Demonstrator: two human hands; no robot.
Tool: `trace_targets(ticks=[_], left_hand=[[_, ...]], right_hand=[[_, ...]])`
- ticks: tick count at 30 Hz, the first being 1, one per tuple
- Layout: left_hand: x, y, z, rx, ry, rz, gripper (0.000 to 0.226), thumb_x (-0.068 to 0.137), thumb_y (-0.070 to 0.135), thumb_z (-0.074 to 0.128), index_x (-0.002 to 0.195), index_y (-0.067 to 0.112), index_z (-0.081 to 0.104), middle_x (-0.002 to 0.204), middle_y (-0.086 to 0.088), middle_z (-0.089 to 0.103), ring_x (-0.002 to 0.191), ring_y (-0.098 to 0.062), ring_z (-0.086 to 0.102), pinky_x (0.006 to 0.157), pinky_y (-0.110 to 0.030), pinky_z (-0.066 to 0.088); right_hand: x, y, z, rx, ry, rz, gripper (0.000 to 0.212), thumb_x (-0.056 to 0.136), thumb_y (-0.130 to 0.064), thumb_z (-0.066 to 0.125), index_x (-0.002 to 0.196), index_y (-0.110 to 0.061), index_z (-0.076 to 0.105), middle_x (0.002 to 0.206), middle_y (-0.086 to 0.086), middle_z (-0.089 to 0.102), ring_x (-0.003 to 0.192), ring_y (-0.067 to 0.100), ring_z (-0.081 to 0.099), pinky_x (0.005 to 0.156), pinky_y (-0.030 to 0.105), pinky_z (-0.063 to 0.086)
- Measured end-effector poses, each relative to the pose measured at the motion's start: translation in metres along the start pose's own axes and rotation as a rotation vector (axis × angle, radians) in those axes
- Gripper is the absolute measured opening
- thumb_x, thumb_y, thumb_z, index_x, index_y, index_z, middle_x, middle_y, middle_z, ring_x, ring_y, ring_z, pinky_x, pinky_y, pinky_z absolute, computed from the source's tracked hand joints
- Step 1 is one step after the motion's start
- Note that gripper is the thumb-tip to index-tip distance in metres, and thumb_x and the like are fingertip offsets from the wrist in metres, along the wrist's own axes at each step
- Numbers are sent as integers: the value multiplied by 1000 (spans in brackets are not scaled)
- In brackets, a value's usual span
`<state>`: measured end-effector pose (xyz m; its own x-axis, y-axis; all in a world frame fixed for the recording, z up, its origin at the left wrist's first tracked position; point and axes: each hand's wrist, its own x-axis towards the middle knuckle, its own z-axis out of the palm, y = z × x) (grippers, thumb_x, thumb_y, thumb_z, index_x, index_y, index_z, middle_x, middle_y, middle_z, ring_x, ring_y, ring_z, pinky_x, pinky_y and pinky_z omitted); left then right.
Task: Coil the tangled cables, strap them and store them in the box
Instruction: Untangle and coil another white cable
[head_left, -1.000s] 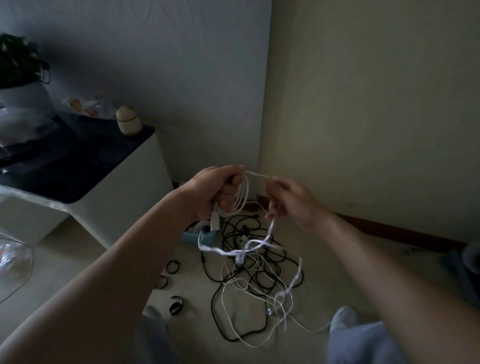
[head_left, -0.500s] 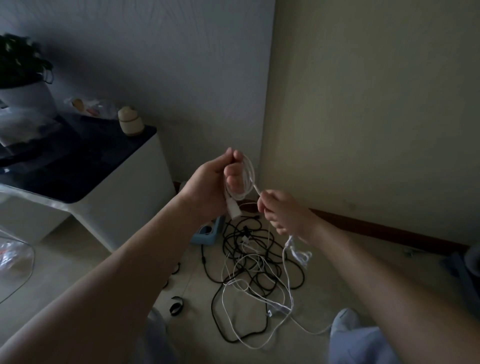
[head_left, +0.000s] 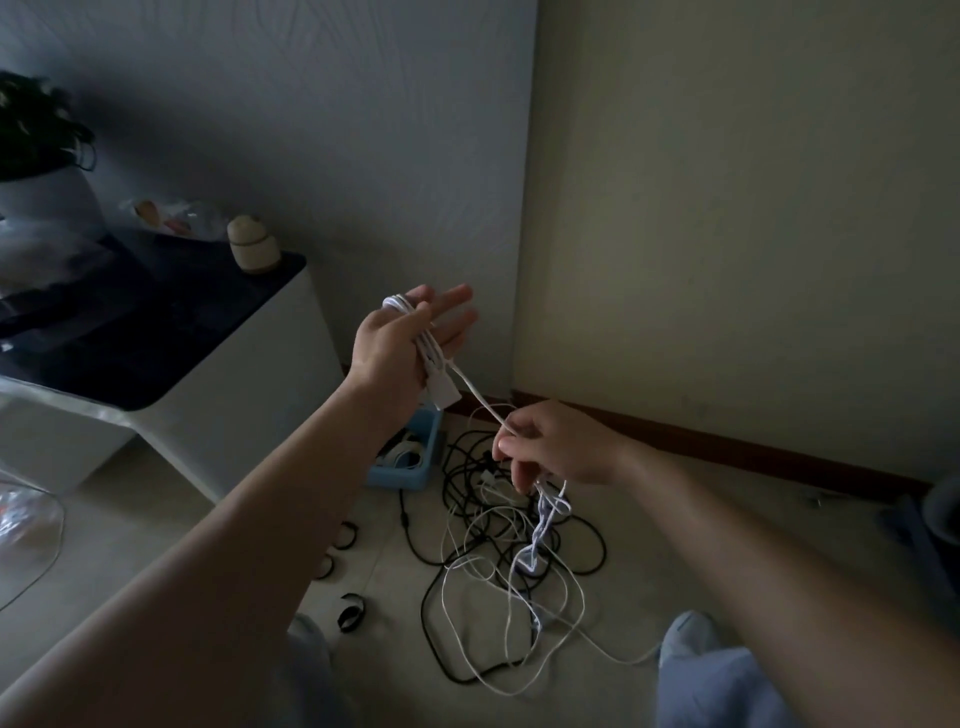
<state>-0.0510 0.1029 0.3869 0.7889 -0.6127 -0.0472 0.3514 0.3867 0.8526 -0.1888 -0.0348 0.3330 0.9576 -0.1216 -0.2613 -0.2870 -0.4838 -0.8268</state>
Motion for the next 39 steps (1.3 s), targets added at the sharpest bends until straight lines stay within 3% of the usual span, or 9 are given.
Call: trace_targets(ticks=[3,6,9,13,16,19,26,33,39], left_hand=[[0,-15,-2,473,-17,183,15,104,1,35,113,8,45,121,-14,68,110,-30,67,92,-34,57],[-1,-34,-9,941,-63,301,20,99,16,36,100,32,48,106,11,71,98,-12,68,85,-39,55],[0,-47,-13,1193,-208,316,19,91,33,37,100,19,46,91,15,64,81,-9,61,71,-35,52],[-4,-51,-10,975,-386,48,40,91,56,40,70,29,62,59,17,56,55,1,48,58,-23,41],[-9,-45,-3,1038,-539,-104,42,86,59,54,62,26,63,50,11,54,44,-2,46,48,-16,37],[-11,-41,-2,1219,-686,-177,34,97,43,58,81,16,70,51,8,57,43,-5,50,47,-20,40],[-16,-33,-4,756,-631,-342,41,109,26,37,80,11,61,49,4,40,42,-10,34,46,-23,34],[-20,-29,-6,634,-541,-308,39,109,25,36,90,2,60,81,-15,73,71,-23,69,57,-24,54],[-13,-24,-11,428,-500,-419,39,110,25,32,84,9,57,55,2,37,41,-8,29,40,-17,29]], right_hand=[[0,-3,-1,44,18,-55,14,99,-13,59,101,-21,70,69,0,72,64,7,66,62,12,46],[1,-10,2,173,131,-166,12,94,-8,67,100,-15,74,70,5,67,60,11,61,59,26,49],[-2,-15,-1,145,262,-287,15,89,-12,74,85,-26,76,64,-8,68,54,6,58,54,21,46],[-9,-13,-15,189,392,-332,16,77,-5,78,85,-18,73,83,4,76,79,24,72,78,41,58],[-11,-11,-20,81,376,-357,32,74,-1,79,87,-27,67,83,-6,74,78,8,71,73,29,58],[-13,-6,-29,-185,406,-331,38,73,7,68,93,-26,70,86,-13,71,81,0,66,68,15,50],[-16,4,-43,-378,275,-147,19,82,-15,69,72,-32,68,68,-11,68,62,2,60,58,26,44],[-11,11,-40,-23,201,-104,16,94,-22,70,78,-26,68,65,-12,66,64,6,58,66,29,47],[-14,17,-51,96,199,-76,4,92,-13,71,90,-12,68,76,5,70,67,16,63,63,27,52]])
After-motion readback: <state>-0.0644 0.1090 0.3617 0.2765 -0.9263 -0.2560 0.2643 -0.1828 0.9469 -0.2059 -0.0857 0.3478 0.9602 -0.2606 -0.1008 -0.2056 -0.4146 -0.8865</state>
